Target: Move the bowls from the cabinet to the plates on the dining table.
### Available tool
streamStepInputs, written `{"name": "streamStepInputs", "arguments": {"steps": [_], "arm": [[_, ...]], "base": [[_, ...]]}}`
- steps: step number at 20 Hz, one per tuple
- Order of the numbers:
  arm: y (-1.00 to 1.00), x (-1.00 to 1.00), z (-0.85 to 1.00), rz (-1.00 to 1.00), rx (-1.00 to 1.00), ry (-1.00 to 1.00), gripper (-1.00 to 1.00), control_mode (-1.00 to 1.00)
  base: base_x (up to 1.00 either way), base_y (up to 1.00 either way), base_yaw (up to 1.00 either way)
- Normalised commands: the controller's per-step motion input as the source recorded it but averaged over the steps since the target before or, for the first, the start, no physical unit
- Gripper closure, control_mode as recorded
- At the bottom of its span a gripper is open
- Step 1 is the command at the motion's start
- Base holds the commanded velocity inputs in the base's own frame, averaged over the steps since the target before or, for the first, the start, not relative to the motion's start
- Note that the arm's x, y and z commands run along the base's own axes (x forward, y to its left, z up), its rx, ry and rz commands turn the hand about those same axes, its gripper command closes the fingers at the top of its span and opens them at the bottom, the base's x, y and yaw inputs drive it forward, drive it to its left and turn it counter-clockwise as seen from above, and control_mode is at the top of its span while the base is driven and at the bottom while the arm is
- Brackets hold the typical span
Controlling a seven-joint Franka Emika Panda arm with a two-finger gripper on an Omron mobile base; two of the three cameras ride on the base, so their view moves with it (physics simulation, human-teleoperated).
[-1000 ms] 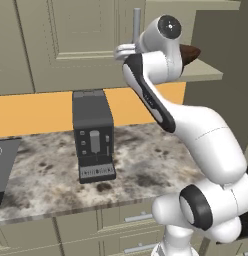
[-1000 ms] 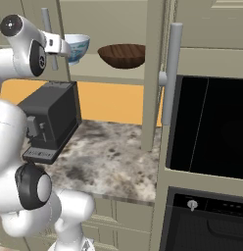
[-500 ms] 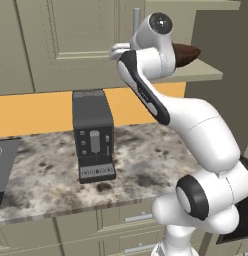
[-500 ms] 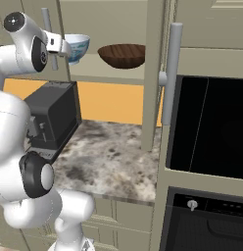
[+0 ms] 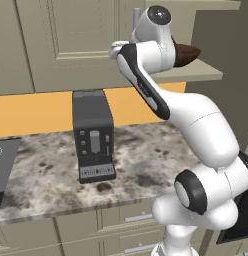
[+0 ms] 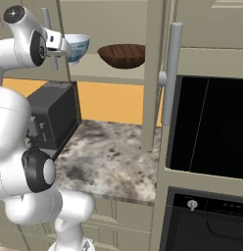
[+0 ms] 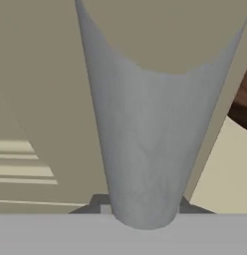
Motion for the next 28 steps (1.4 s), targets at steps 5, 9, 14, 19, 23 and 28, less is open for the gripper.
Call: {"name": "streamStepInputs", "arguments": {"steps": [5, 9, 14, 19, 23, 28], "arm": [[0.61, -0.27, 0.00, 0.00, 0.00, 0.00, 1.00, -1.00], [0.71, -0.47, 0.00, 0.00, 0.00, -0.03, 1.00, -1.00], [0.62, -0.42, 0.00, 0.00, -0.02, -0.17, 1.00, -1.00], [0.60, -0.48, 0.00, 0.00, -0.02, -0.26, 1.00, -1.00], [0.73, -0.42, 0.00, 0.00, -0.01, -0.20, 1.00, -1.00], [0.81, -0.43, 0.00, 0.00, 0.00, -0.08, 1.00, -1.00]], "base": [[0.00, 0.00, 0.00], [0.00, 0.00, 0.00], [0.00, 0.00, 0.00], [0.00, 0.00, 0.00], [0.00, 0.00, 0.00], [0.00, 0.00, 0.00]]}}
